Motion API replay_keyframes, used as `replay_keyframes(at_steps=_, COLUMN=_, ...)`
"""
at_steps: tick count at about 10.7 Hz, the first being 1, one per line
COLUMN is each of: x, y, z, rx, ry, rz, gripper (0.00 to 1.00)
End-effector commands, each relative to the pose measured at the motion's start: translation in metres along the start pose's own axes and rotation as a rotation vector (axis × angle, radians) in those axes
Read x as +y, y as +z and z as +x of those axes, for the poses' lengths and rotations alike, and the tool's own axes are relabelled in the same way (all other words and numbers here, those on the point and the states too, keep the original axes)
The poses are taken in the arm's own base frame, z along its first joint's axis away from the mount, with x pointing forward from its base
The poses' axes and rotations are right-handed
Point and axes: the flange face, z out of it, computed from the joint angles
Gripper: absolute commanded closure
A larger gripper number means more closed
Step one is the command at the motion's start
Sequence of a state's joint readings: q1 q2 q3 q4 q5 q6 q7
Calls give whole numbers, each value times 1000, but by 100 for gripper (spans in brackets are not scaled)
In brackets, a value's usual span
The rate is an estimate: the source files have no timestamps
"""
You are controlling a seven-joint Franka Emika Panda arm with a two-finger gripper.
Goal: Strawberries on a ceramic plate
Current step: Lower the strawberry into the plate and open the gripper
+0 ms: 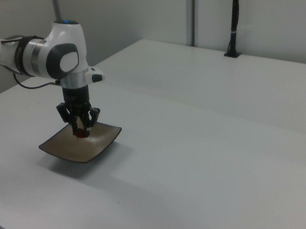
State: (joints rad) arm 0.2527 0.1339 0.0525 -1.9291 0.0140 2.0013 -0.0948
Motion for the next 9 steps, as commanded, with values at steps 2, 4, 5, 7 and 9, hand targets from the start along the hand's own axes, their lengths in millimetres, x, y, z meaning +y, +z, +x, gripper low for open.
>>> replay_keyframes(at_steps=2, x=-14, y=34, z=19, rx=92, ry=57, rz=11, gripper=88)
replay_keyframes(at_steps=4, x=-23, y=52, z=32, rx=139, ry=71, rz=13, gripper=88)
replay_keyframes(at_steps=5, x=-24, y=58, z=35, rx=150, ry=76, rz=14, gripper=88)
replay_keyframes(at_steps=7, x=-24, y=67, z=41, rx=173, ry=79, rz=14, gripper=86)
replay_keyframes(at_steps=9, x=-25, y=70, z=42, rx=173, ry=93, rz=16, gripper=61)
